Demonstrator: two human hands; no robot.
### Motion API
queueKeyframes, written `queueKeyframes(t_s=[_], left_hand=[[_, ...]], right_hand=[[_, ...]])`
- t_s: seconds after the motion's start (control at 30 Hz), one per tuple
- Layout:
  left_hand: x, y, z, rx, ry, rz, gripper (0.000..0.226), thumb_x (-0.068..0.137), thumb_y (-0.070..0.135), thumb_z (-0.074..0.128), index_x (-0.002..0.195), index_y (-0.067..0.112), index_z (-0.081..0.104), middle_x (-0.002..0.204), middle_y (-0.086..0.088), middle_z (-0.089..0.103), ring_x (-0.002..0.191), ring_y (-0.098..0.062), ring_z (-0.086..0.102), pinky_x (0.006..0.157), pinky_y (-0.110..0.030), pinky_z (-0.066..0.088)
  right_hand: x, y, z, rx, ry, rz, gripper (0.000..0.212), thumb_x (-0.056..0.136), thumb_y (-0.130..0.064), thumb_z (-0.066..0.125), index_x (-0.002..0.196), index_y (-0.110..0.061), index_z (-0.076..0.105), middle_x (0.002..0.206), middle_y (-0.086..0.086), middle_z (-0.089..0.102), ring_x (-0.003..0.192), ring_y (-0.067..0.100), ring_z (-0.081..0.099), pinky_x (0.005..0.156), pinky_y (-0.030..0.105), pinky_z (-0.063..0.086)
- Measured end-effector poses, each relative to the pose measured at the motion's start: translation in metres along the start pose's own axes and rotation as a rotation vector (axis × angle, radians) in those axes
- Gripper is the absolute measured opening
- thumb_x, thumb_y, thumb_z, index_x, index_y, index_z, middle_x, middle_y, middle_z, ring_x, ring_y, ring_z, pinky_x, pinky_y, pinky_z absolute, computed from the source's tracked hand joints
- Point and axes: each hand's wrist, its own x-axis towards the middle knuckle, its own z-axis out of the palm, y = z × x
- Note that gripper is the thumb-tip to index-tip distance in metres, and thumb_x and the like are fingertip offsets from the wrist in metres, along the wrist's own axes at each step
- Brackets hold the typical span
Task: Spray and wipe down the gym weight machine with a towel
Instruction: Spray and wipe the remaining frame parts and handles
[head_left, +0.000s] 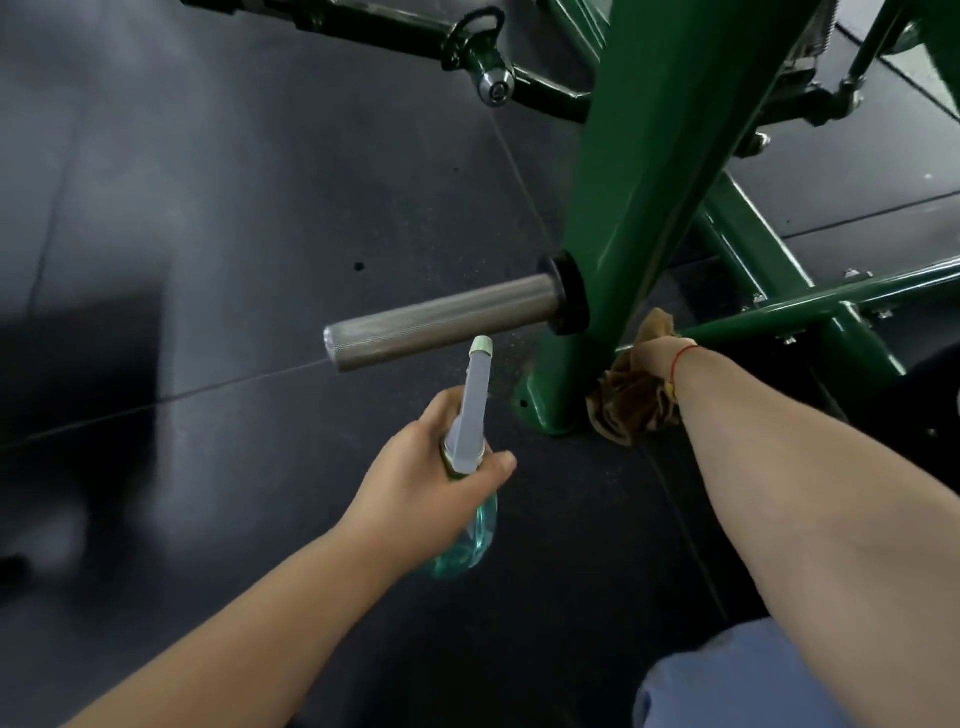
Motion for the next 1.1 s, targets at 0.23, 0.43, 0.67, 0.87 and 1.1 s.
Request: queueKeyframes(t_s=[0.23, 0.43, 0.67, 0.87, 1.1], left_hand=[[-0.007, -0.010, -0.053, -0.021, -0.032, 0.016, 0.036, 0.089, 0.031, 0.074, 0.113, 0.046, 0.053, 0.086, -0.001, 0.066, 0.060, -0.008, 0.053, 0.059, -0.023, 0.050], [0.016, -0.021, -0.056, 0.060, -0.098, 0.075, 0.036, 0.087, 0.036, 0.074, 0.113, 0.046, 0.051, 0.086, 0.008, 0.068, 0.065, -0.002, 0.057, 0.067, -0.030, 0.050], [0.015, -0.026, -0.056, 0.148, -0.085, 0.094, 0.027, 0.086, 0.043, 0.072, 0.106, 0.042, 0.054, 0.095, 0.009, 0.068, 0.080, -0.017, 0.064, 0.079, -0.049, 0.054], [0.004, -0.016, -0.064, 0.110, -0.021, 0.116, 0.037, 0.086, 0.043, 0.073, 0.115, 0.048, 0.051, 0.090, 0.006, 0.068, 0.083, -0.017, 0.064, 0.081, -0.046, 0.055], [-0.007, -0.025, -0.077, 0.184, 0.043, 0.094, 0.038, 0.085, 0.044, 0.073, 0.115, 0.048, 0.051, 0.086, 0.007, 0.068, 0.082, -0.014, 0.064, 0.082, -0.048, 0.054]], right_hand=[[-0.030, 0.016, 0.034, 0.353, 0.043, 0.146, 0.074, 0.086, -0.007, 0.062, 0.152, 0.000, 0.029, 0.135, 0.023, 0.051, 0.128, 0.041, 0.051, 0.104, 0.046, 0.046], [-0.067, 0.033, 0.073, 0.533, -0.007, 0.034, 0.068, 0.053, -0.005, 0.059, 0.121, -0.010, 0.056, 0.095, 0.016, 0.064, 0.094, 0.036, 0.062, 0.090, 0.051, 0.054], [-0.107, 0.021, 0.098, 0.829, 0.022, 0.143, 0.049, 0.079, 0.008, 0.052, 0.124, -0.009, 0.053, 0.094, 0.016, 0.061, 0.085, 0.031, 0.060, 0.077, 0.035, 0.050], [-0.053, 0.006, 0.157, 1.306, -0.096, 0.315, 0.043, 0.097, -0.013, 0.055, 0.140, -0.007, 0.051, 0.130, 0.020, 0.063, 0.111, 0.036, 0.063, 0.082, 0.049, 0.052], [-0.034, -0.002, 0.169, 1.808, 0.061, 0.376, 0.073, 0.082, -0.003, 0.062, 0.148, -0.026, 0.042, 0.137, 0.024, 0.056, 0.111, 0.052, 0.061, 0.068, 0.072, 0.052]])
